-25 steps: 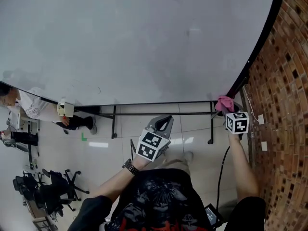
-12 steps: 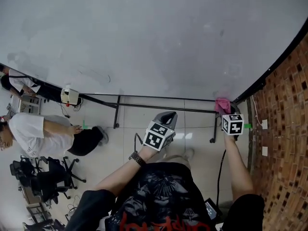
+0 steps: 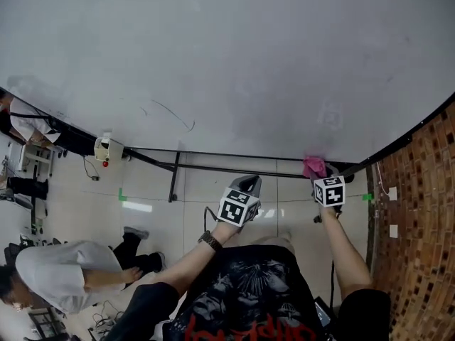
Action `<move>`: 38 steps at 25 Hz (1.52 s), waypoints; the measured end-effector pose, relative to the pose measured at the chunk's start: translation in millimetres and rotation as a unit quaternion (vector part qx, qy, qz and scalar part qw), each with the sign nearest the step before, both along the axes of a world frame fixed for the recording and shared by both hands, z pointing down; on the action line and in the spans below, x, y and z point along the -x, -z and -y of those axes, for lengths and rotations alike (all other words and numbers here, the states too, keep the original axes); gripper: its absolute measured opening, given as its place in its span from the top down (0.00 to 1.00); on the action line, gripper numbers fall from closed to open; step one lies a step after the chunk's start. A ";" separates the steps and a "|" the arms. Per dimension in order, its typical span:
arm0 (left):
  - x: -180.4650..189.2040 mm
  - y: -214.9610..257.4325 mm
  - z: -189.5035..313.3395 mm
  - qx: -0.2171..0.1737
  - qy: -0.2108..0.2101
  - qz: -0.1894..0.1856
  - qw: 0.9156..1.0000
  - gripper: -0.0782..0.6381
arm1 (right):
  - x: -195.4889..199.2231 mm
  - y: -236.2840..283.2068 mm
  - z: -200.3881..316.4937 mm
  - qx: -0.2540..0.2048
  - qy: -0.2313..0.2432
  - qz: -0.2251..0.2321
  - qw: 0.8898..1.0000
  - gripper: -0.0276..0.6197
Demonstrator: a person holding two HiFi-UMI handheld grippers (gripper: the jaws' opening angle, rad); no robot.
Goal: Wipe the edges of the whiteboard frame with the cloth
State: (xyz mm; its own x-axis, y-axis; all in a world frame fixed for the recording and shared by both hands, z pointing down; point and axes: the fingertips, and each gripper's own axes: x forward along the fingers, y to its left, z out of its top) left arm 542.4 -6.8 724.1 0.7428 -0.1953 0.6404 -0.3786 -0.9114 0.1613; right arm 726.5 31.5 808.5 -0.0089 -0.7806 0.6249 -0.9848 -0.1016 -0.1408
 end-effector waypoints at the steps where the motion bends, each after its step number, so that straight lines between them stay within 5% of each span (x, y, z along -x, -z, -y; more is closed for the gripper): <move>1: 10.8 -1.2 6.8 0.000 -0.001 -0.001 1.000 0.89 | 11.4 -3.1 8.9 0.006 0.005 -0.005 1.000 0.76; 5: 59.4 4.4 33.6 0.003 -0.003 -0.008 1.000 0.89 | 59.1 -10.8 36.3 0.027 0.012 -0.008 1.000 0.76; 18: 201.1 10.0 117.4 0.024 0.092 -0.041 0.995 0.89 | 198.8 5.8 145.3 0.039 0.106 -0.025 0.993 0.76; 25: 271.6 9.1 160.5 0.094 0.156 -0.099 0.978 0.89 | 278.4 4.5 204.7 0.056 0.133 -0.043 0.989 0.76; 31: 310.9 2.9 181.9 0.103 0.158 -0.088 0.978 0.89 | 336.6 5.0 240.5 0.054 0.147 -0.028 0.987 0.76; 38: 342.2 -1.5 203.7 0.078 0.221 -0.062 0.970 0.89 | 386.4 -16.8 266.6 0.052 0.202 0.019 0.978 0.76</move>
State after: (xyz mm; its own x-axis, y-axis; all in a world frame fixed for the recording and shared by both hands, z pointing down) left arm 200.2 -210.4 725.6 0.6824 -0.4199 0.5983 -0.6954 -0.6251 0.3545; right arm 340.1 -235.1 825.3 -0.3281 -0.6410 0.6939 -0.9419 0.2780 -0.1885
